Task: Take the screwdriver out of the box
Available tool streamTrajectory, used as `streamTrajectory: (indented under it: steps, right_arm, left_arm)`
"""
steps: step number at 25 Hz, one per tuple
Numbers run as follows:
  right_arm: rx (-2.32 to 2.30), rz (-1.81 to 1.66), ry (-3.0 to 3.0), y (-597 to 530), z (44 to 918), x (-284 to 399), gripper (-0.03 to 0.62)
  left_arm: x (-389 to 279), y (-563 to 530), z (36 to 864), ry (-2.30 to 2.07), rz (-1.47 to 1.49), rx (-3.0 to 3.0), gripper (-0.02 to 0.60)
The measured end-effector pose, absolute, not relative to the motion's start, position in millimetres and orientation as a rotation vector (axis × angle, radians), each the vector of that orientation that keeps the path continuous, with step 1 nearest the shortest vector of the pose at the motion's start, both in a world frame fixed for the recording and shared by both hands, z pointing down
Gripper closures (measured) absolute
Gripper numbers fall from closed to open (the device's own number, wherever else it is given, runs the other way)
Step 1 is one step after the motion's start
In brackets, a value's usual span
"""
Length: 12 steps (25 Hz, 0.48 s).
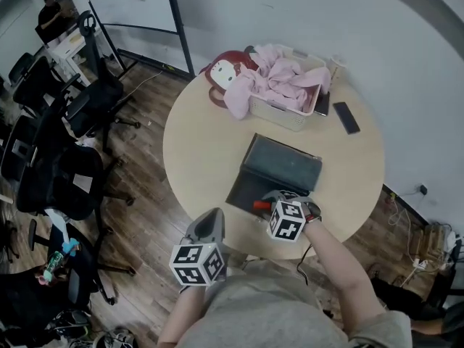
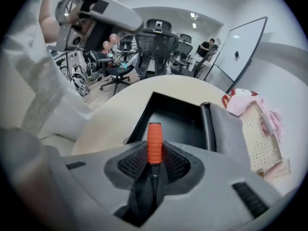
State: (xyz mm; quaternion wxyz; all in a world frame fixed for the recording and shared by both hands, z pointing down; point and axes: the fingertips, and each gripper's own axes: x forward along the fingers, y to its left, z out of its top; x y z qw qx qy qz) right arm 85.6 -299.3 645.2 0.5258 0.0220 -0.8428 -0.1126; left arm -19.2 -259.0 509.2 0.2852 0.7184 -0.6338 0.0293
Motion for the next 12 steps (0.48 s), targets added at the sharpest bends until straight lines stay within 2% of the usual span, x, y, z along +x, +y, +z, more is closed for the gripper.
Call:
streamTrajectory:
  steps: [12]
  right_arm:
    - [0.763, -0.194, -2.251, -290.3, 539.6, 86.8, 0.51]
  left_arm:
    - [-11.2, -243.8, 488.9, -1.507, 0.117, 2.119, 0.578]
